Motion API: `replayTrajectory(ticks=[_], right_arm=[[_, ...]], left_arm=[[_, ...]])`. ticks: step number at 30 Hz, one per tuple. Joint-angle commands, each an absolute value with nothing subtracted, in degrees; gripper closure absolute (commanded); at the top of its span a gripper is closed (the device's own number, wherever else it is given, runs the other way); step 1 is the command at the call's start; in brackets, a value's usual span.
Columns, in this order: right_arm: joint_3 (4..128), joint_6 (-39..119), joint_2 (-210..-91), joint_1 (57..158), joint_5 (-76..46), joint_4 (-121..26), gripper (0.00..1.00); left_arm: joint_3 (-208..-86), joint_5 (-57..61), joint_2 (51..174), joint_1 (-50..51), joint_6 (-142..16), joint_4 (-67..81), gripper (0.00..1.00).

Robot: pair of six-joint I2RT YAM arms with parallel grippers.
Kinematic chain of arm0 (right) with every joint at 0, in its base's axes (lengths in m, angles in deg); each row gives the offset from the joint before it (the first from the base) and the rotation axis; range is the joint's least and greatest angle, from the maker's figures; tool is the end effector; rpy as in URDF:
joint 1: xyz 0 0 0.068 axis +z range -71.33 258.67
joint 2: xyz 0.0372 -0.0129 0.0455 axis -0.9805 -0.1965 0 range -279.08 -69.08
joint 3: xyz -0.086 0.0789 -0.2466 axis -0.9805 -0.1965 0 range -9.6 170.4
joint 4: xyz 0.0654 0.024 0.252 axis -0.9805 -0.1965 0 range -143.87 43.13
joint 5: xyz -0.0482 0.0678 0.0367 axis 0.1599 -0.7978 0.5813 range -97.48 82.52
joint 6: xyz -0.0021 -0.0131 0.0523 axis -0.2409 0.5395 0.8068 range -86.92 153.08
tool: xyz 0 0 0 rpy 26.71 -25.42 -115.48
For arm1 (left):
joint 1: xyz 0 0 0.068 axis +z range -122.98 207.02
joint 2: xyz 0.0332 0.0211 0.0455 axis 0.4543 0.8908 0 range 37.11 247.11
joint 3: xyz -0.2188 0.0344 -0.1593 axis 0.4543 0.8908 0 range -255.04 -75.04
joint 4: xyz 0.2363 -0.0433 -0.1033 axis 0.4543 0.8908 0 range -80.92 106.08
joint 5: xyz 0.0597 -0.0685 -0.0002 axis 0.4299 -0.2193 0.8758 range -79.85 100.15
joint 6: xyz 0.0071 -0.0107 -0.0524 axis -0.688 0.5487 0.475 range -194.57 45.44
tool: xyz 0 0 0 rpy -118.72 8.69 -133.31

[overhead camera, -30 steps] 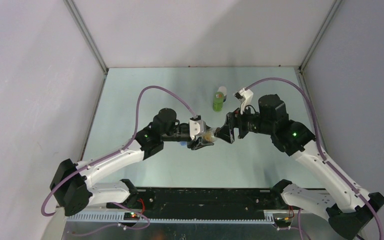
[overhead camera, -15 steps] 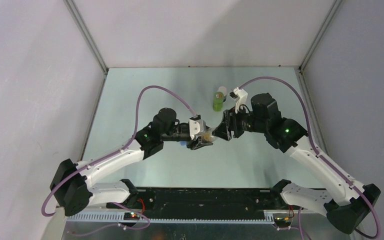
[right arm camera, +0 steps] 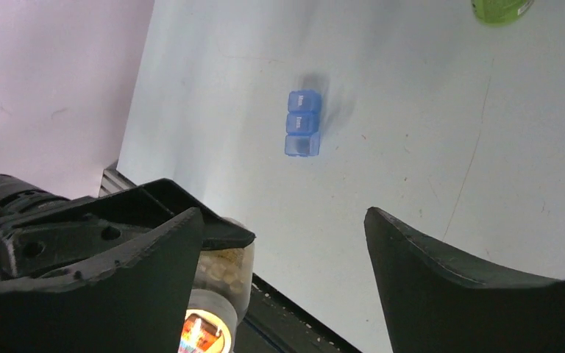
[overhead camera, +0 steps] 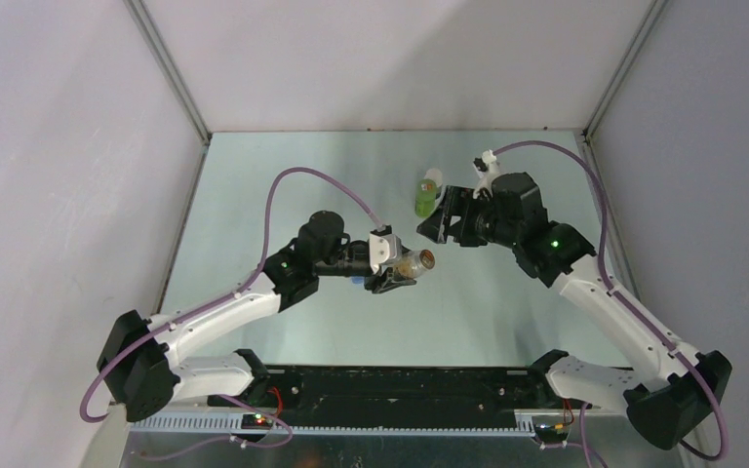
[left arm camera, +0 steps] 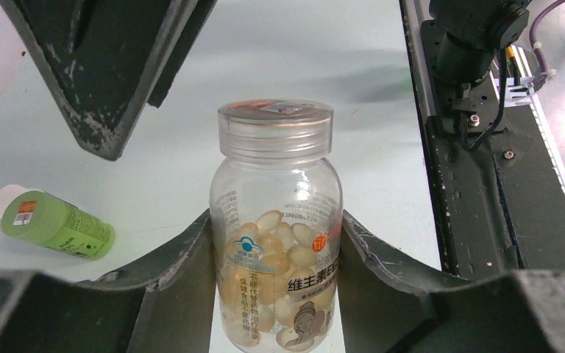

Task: Sort the pills into containers
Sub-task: Screw the lid of the pill bottle onto the pill bottle.

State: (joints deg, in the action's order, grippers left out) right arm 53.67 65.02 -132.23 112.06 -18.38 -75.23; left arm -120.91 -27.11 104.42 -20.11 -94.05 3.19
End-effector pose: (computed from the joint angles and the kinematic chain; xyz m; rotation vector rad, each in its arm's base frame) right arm 0.1980 0.1386 0.3579 -0.1517 2.1738 0.8769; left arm 0.1656 -0.2102 0.2959 1.3952 1.2708 -0.9303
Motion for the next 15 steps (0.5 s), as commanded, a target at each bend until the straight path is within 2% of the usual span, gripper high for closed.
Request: replayTrajectory(ticks=[1, 6, 10, 13, 15], right_arm=[[54.0, 63.1, -127.8, 111.8, -19.5, -72.6, 0.13], [54.0, 54.2, -124.3, 111.8, -24.6, -73.9, 0.11], [54.0, 46.7, -123.8, 113.7, -35.0, -75.0, 0.11], [54.0, 42.3, -124.2, 117.3, -33.3, -75.9, 0.11], [54.0, 40.8, -124.8, 117.8, -32.2, -76.7, 0.16]], left_arm=[[-123.3, -28.3, 102.9, -20.3, -93.9, 0.3, 1.00], [-123.5, -28.3, 103.2, -20.3, -93.9, 0.2, 1.00], [-123.5, -28.7, 103.3, -20.3, -93.9, -0.1, 1.00], [-123.9, -28.9, 103.6, -20.2, -93.8, 0.1, 1.00], [-124.3, -29.2, 103.7, -20.3, -94.0, 0.7, 1.00]])
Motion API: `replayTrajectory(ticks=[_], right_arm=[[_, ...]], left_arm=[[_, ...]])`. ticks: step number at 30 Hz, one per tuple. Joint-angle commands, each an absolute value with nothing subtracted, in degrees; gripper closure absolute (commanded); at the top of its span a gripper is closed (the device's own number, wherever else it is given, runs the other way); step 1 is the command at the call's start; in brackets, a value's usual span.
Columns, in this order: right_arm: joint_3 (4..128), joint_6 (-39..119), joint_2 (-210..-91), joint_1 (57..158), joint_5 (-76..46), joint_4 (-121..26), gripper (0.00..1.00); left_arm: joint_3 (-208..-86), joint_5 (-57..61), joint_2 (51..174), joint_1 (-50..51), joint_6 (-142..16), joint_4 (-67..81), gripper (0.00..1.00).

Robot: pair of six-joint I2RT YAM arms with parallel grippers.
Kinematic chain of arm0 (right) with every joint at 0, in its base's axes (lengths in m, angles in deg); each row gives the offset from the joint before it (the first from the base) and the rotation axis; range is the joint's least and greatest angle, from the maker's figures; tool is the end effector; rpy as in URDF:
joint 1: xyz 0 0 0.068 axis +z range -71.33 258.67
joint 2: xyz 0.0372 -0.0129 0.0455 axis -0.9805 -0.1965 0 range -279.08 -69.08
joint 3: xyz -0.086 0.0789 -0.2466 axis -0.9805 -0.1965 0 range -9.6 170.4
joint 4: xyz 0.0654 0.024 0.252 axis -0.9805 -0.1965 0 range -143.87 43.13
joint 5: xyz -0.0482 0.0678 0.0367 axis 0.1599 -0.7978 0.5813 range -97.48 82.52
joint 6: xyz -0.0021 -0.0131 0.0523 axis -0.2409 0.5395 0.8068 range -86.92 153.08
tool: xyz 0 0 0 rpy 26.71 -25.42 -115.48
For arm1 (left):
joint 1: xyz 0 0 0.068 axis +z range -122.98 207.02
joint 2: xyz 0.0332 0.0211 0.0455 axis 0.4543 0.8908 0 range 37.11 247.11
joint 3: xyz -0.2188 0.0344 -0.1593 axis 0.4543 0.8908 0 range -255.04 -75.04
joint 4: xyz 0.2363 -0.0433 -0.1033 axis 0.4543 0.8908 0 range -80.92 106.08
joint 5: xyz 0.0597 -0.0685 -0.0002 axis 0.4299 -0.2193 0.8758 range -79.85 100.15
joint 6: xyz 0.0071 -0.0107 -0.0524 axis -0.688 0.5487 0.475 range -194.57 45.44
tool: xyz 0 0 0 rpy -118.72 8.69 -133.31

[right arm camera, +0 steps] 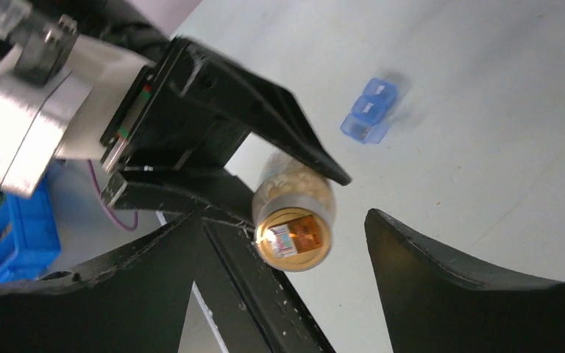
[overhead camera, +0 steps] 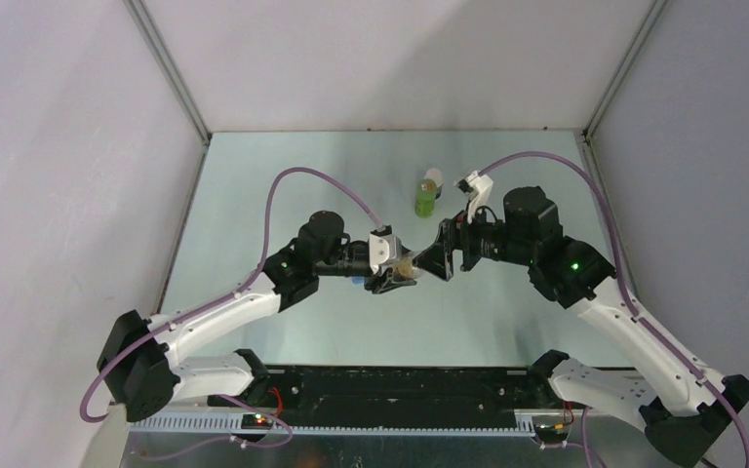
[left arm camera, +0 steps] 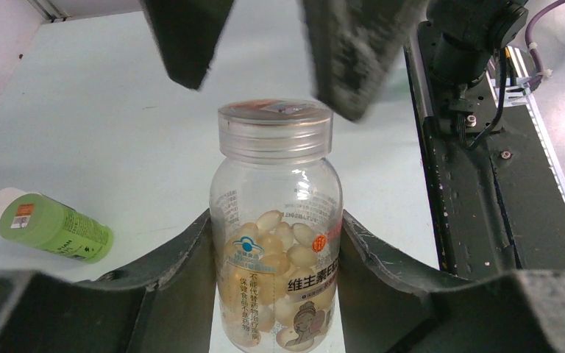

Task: Sort the pills into containers
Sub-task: Screw the lid of the pill bottle onto the pill bottle.

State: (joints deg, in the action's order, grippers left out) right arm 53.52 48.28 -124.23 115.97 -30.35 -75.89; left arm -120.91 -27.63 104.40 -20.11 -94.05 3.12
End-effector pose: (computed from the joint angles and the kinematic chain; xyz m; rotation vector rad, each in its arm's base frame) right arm 0.1532 0.1341 0.3850 -0.6627 1.9292 0.9801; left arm 0.1653 -0.2102 0.2962 1.3994 1.2644 -0.9382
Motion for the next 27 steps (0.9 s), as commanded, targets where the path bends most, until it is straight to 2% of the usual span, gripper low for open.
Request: replayTrajectory(ticks=[1, 10, 12, 16, 17, 18, 19, 20, 24, 27], right_arm=[[54.1, 40.5, -125.0, 117.8, -32.2, -77.4, 0.18], [54.8, 39.1, -127.3, 118.0, -31.8, -79.1, 0.35], [54.7, 40.3, -127.6, 118.1, -30.8, -78.7, 0.42], [54.7, 47.1, -128.4, 118.1, -28.3, -75.5, 0.63], [54.5, 50.9, -128.6, 118.2, -28.1, -74.7, 0.74], [54.4, 53.0, -129.1, 118.5, -26.4, -73.1, 0.81], [54.3, 58.7, -129.7, 119.2, -24.5, -72.6, 0.95], [54.3, 62.0, -130.0, 119.8, -20.6, -72.6, 0.99], [54.4, 78.1, -131.1, 121.4, -13.3, -73.3, 1.00], [54.4, 83.6, -130.6, 121.9, -8.0, -74.1, 1.00]], left_arm=[[-124.3, -29.4, 103.7, -20.3, -94.1, 0.8, 1.00], [-124.2, -30.3, 103.6, -20.3, -93.8, 0.4, 1.00], [-124.1, -30.2, 103.6, -20.3, -93.7, 0.4, 1.00], [-123.8, -28.9, 103.5, -20.3, -93.6, -0.1, 1.00], [-123.7, -28.3, 103.4, -20.3, -93.3, -0.6, 1.00], [-123.4, -27.0, 103.5, -20.3, -93.0, -0.9, 1.00], [-123.3, -26.2, 103.5, -20.3, -92.7, -1.1, 1.00], [-123.3, -25.0, 103.6, -20.3, -92.5, -1.1, 1.00], [-123.3, -22.7, 103.7, -20.3, -92.4, -0.5, 1.00], [-123.3, -21.4, 103.7, -20.3, -92.6, 0.0, 1.00]])
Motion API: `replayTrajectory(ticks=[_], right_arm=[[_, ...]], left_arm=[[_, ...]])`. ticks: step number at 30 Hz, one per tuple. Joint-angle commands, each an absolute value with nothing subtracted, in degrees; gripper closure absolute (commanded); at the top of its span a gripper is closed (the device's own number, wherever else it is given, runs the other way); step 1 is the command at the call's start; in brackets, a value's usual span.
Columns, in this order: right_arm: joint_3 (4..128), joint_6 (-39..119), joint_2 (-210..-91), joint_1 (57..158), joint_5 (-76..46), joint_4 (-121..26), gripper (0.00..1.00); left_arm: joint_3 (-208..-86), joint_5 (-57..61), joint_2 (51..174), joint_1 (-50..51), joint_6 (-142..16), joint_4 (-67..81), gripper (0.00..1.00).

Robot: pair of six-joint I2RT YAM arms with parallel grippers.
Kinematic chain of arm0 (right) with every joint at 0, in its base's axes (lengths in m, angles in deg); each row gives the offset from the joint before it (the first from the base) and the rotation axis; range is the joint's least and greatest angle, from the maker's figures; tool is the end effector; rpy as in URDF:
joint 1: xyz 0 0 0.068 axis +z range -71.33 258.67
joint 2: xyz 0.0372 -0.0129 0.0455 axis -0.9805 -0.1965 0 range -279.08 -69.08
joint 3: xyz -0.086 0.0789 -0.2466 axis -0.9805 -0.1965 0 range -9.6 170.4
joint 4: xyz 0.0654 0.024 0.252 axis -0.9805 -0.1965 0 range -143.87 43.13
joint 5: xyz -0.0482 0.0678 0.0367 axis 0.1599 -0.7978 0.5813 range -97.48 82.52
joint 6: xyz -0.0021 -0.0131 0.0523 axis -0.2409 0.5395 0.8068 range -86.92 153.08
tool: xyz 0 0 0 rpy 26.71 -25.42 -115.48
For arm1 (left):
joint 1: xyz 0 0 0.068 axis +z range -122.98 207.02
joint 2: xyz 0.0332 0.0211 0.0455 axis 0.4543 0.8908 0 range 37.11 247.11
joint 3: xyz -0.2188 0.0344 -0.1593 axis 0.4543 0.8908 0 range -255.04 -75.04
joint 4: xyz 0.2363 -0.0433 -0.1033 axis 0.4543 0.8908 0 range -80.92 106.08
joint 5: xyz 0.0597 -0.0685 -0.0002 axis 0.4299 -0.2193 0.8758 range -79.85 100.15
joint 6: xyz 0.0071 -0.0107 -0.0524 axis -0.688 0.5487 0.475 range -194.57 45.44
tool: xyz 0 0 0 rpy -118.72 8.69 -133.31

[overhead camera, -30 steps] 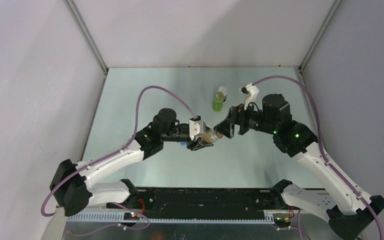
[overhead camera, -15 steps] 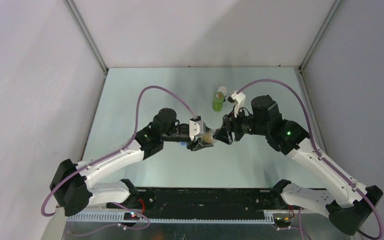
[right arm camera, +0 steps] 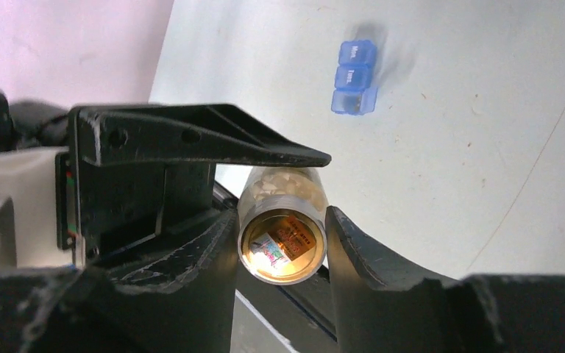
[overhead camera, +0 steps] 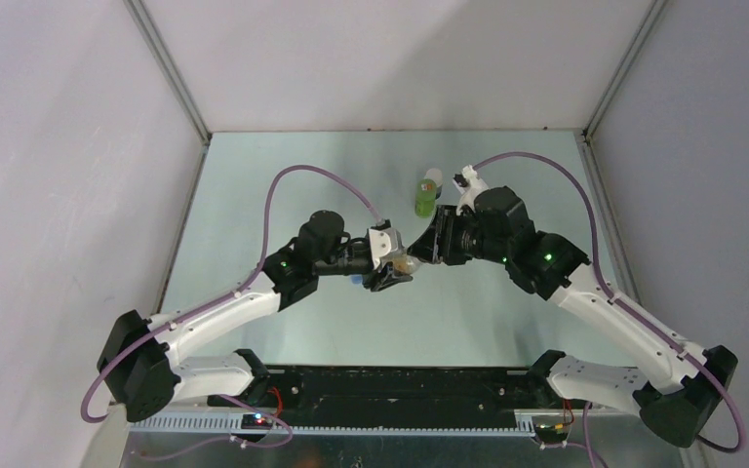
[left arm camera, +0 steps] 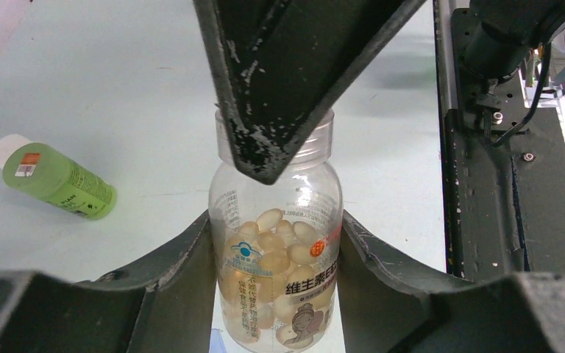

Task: Sort the pills into containers
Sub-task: Screw the lid of the pill bottle onto the pill bottle.

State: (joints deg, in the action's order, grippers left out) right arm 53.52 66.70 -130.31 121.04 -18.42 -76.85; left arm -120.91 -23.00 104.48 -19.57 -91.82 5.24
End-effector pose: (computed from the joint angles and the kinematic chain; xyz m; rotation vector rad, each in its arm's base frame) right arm 0.1668 0.1613 0.3615 -0.2950 2.1919 0.9818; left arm 0.1695 -0.2076 0.2917 1.3415 1.3797 -0.8895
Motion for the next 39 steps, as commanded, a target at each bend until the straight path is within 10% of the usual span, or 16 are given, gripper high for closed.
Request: replayTrajectory(ticks=[1, 5, 7, 22, 39], right_arm=[[54.4, 84.5, -130.4, 122.0, -7.8, -74.0, 0.94], [54.4, 78.0, -128.1, 122.0, -9.4, -71.7, 0.32], [54.2, 72.2, -126.5, 122.0, -10.3, -71.2, 0.17], [48.1, 36.1, -119.2, 121.9, -26.9, -76.9, 0.14], [48.1, 39.3, -121.7, 119.4, -30.8, -75.1, 0.26]], left_arm=[[-123.2, -21.2, 103.8, -20.3, -92.7, 0.2, 1.00], [-123.4, -20.7, 104.0, -20.3, -92.8, 0.6, 1.00], [-123.6, -20.9, 104.3, -20.3, -92.8, 1.1, 1.00], [-125.8, -28.6, 105.3, -20.3, -94.9, 7.1, 1.00], [-128.2, -36.1, 106.8, -20.3, -98.5, 13.4, 1.00]])
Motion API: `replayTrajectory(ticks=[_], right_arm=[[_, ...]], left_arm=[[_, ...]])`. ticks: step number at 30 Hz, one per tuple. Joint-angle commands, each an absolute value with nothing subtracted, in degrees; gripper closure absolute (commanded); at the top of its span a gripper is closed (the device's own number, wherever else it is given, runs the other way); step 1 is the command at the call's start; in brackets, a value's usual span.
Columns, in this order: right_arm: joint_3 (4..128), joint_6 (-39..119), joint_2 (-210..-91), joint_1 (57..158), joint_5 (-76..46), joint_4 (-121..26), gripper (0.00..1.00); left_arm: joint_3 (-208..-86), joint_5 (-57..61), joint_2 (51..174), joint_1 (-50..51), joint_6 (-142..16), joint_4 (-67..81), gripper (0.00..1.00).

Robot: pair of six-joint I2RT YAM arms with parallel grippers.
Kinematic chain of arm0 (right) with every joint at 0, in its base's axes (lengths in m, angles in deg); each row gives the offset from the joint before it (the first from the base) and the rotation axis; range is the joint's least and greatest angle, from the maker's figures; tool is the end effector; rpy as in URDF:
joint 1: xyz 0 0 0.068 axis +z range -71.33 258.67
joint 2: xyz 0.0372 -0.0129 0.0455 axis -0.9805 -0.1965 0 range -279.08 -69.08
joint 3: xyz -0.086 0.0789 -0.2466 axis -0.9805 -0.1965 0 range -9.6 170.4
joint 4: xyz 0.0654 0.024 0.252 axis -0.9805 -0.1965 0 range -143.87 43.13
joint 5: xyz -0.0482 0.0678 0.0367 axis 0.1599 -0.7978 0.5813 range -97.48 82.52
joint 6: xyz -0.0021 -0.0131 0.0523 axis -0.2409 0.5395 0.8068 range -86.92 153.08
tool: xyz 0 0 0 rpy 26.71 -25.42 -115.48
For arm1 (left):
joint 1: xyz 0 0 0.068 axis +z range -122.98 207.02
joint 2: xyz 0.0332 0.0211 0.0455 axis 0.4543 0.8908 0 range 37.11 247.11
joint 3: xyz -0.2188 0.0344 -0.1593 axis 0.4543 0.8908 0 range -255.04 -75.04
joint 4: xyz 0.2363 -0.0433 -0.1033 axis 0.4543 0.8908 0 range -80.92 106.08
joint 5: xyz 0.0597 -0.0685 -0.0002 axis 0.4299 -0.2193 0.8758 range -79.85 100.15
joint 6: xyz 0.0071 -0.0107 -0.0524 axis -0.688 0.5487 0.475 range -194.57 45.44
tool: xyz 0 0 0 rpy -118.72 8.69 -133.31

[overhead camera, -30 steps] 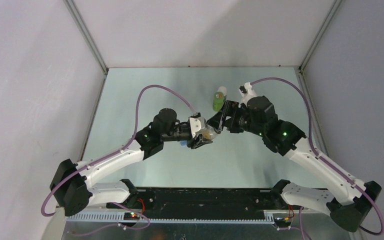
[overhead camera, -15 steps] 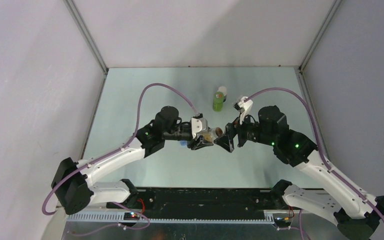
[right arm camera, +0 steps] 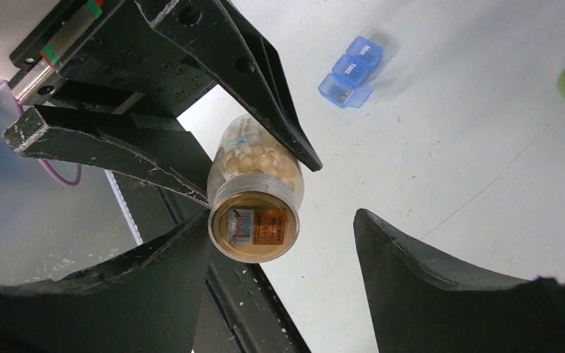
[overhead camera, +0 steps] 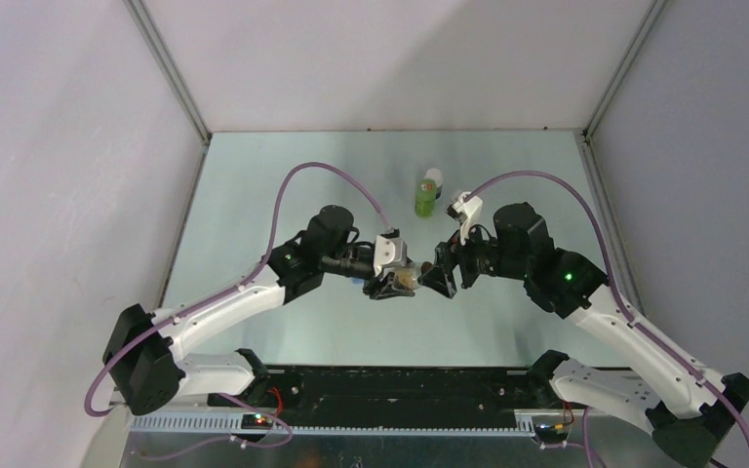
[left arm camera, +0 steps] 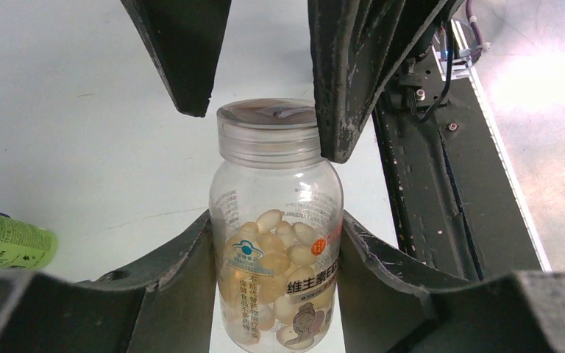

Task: Sort the pills into containers
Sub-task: Screw the lid of the pill bottle onto the pill bottle.

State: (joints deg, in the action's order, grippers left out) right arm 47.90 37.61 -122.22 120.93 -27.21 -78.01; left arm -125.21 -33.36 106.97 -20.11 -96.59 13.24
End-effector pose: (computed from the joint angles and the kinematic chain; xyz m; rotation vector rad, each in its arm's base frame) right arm 0.1379 0.1416 0.3546 -0.8948 1.9209 0.8512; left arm 0.1666 -0.2155 0.2950 1.5195 1.3142 -1.0326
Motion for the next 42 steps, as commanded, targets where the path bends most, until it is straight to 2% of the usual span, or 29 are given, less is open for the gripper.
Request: replayTrajectory(ticks=[1, 7, 12, 14, 17, 21, 27, 30, 32, 35, 36, 37, 38, 40, 42], right_arm=[[48.1, 39.3, -121.7, 118.8, -32.1, -75.4, 0.26], [49.8, 37.8, -122.6, 117.6, -41.0, -79.1, 0.42], [50.0, 37.9, -123.1, 117.7, -37.5, -79.3, 0.46], [50.1, 38.4, -123.5, 117.6, -36.5, -78.4, 0.51], [50.0, 41.0, -124.4, 117.7, -35.1, -76.5, 0.63], [50.0, 48.8, -126.1, 117.9, -32.4, -71.6, 0.70], [50.1, 64.7, -127.2, 122.5, -19.0, -65.2, 0.71], [51.2, 74.6, -128.0, 123.5, -9.3, -68.1, 0.77], [52.9, 75.9, -128.7, 124.5, -4.1, -70.8, 0.78], [54.6, 73.5, -129.0, 124.7, -2.4, -73.5, 0.61], [55.0, 71.3, -128.6, 124.7, -2.7, -73.6, 0.46], [55.0, 70.1, -128.3, 124.7, -3.4, -73.7, 0.39], [55.0, 67.1, -127.4, 124.7, -4.1, -73.5, 0.28], [55.0, 62.6, -126.2, 124.6, -6.3, -73.3, 0.17], [55.0, 58.5, -125.0, 124.4, -9.6, -73.6, 0.13]], left_arm=[[-128.1, -36.1, 106.8, -20.3, -98.6, 13.4, 1.00], [-128.3, -36.5, 106.8, -20.3, -98.7, 13.6, 1.00], [-128.5, -37.1, 106.8, -20.3, -98.6, 13.5, 1.00], [-128.5, -37.2, 106.9, -20.3, -98.5, 13.4, 1.00], [-128.5, -37.2, 106.9, -20.4, -98.4, 13.3, 1.00], [-128.1, -35.8, 106.8, -20.4, -97.2, 11.6, 1.00], [-126.7, -29.2, 105.9, -20.5, -95.9, 9.4, 1.00], [-126.2, -26.3, 105.5, -20.8, -96.2, 7.8, 1.00], [-125.9, -25.1, 105.4, -20.8, -96.3, 7.3, 1.00], [-125.9, -24.6, 105.4, -20.8, -96.3, 7.4, 1.00], [-125.8, -24.5, 105.4, -20.8, -96.4, 7.5, 1.00], [-125.7, -24.5, 105.3, -20.8, -96.4, 7.4, 1.00], [-125.7, -24.3, 105.4, -20.8, -96.4, 7.4, 1.00], [-125.8, -24.3, 105.3, -20.8, -96.4, 7.3, 1.00], [-125.7, -24.4, 105.3, -20.8, -96.2, 7.2, 1.00]])
